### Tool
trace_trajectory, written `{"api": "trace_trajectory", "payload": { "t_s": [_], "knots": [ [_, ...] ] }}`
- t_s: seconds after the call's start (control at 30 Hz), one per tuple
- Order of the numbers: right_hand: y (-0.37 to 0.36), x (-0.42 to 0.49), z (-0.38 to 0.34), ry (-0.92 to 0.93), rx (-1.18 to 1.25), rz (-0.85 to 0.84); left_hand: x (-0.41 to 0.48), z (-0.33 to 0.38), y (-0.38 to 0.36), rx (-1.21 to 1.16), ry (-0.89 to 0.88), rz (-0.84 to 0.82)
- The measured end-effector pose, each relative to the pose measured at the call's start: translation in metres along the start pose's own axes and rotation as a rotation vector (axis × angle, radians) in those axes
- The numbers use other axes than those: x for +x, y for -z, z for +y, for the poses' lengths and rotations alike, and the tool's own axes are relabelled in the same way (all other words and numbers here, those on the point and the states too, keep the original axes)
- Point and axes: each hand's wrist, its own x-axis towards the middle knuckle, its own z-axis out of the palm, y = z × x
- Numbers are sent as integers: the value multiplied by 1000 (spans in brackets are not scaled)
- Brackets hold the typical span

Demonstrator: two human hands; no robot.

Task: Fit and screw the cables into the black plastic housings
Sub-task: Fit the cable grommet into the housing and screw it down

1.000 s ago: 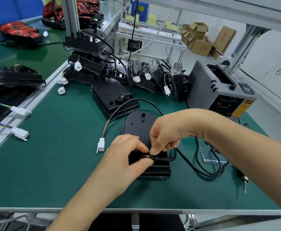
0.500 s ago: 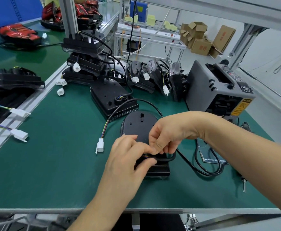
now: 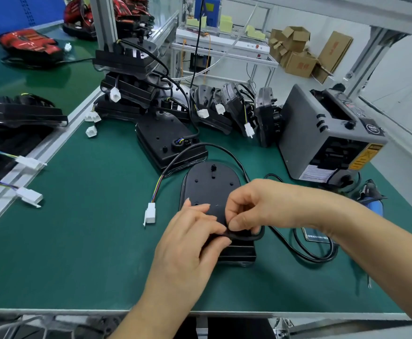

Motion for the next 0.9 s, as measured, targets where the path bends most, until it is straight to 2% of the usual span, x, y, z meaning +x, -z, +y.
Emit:
{"api": "trace_trajectory", "payload": {
  "t_s": [0.17,0.3,0.47,0.9],
  "knots": [
    [-3,-6,-4,-19,-60,54,1,2,-2,5,33,28],
    [-5,-9,-9,2,-305,129,0,1,-3,3,46,34],
    [-9,-12,-11,134,-599,186,0,1,-3,9,49,31],
    [-11,-17,-8,290,-716,198,-1,-2,-4,-50,20,55]
  ]
}}
